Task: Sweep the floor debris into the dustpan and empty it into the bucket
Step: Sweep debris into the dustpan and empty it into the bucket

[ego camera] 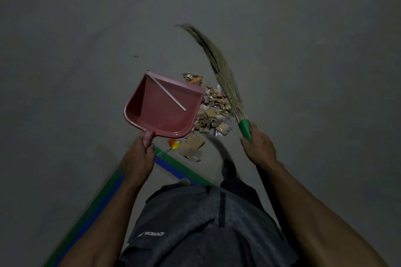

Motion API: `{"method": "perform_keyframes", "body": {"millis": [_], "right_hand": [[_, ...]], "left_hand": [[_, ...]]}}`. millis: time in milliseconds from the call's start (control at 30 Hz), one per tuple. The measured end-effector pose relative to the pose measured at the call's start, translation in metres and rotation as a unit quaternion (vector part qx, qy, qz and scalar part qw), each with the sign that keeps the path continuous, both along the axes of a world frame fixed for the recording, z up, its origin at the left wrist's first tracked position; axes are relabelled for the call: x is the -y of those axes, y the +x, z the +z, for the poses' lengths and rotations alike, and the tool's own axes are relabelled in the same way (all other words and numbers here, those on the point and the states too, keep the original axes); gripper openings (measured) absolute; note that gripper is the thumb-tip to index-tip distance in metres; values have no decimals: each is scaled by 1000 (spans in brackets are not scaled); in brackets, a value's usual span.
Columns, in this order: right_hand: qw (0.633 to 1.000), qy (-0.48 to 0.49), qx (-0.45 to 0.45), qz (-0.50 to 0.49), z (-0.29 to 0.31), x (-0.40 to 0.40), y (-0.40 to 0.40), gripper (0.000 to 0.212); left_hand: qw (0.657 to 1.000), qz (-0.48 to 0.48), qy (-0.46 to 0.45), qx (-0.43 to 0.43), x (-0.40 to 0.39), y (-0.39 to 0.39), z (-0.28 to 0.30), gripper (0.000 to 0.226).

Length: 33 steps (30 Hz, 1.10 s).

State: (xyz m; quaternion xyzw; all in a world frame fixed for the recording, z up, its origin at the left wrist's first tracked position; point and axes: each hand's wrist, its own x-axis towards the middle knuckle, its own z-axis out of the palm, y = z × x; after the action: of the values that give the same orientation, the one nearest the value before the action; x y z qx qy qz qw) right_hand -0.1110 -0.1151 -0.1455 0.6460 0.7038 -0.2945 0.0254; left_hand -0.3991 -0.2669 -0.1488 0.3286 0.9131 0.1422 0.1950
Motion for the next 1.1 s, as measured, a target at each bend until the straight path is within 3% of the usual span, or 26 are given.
{"method": "perform_keyframes", "body": {"millis": [200, 400, 500, 633, 800, 1100], "right_hand": [[995, -72, -35, 67, 8, -80, 3, 59], [980, -116, -4, 160, 9, -115, -16, 66], [976, -139, 4, 168, 3, -114, -40, 45], [968, -170, 8, 185, -12, -101, -76, 41], [954, -164, 65, 243, -54, -72, -123, 42], [956, -184, 45, 225, -194, -7, -220, 28]], "left_hand": [[993, 108, -8, 37, -15, 52, -6, 24], [977, 209, -22, 34, 0, 87, -11, 21], [963, 262, -43, 42, 16, 89, -16, 22], [947, 313, -55, 52, 40, 79, -30, 20], [938, 333, -70, 70, 78, 44, -70, 14], [931, 333, -113, 94, 145, -45, -206, 18]]}}
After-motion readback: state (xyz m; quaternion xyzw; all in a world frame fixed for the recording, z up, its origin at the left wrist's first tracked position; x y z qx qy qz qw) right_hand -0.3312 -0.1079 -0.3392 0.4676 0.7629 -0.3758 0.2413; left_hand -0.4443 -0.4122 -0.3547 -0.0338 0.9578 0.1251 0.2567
